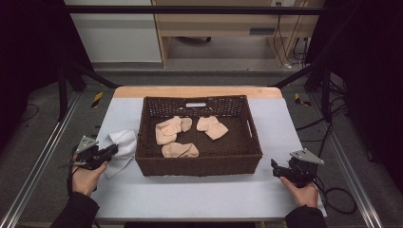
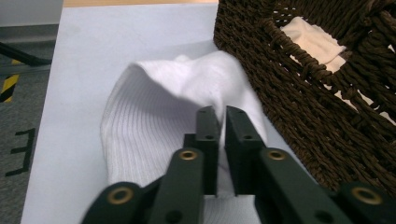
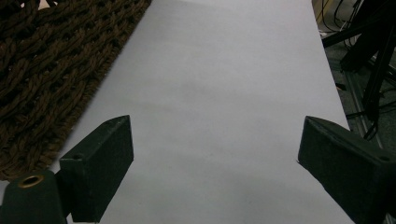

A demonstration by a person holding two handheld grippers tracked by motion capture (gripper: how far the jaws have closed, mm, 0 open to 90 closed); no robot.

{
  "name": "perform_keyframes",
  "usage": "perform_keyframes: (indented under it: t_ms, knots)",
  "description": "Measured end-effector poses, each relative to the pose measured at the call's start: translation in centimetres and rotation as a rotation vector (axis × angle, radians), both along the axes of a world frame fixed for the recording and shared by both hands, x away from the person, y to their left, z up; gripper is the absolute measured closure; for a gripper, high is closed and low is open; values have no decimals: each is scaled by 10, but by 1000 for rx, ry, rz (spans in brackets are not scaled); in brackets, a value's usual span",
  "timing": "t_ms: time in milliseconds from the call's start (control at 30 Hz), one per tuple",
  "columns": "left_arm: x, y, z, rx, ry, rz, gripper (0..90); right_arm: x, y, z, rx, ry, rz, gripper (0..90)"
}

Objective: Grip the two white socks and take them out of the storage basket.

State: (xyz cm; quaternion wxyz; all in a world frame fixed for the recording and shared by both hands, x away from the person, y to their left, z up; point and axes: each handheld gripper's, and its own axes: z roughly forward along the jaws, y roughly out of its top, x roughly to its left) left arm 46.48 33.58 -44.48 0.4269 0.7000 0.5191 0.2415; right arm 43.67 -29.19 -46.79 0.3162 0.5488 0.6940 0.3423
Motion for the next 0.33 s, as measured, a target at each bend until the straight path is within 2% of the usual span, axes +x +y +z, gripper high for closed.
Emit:
perform_keyframes:
  t_ms: [167, 233, 333]
  knots:
    - [-6, 4, -4, -38, -10, 15, 510, 0, 0, 0, 5, 3, 3, 105]
    - [-10, 5, -4, -37, -26, 17, 402, 0, -1, 0, 4, 1, 2, 105]
    - [-17, 9, -4, -29, -31, 7, 339, -1, -1, 0, 9, 0, 1, 104]
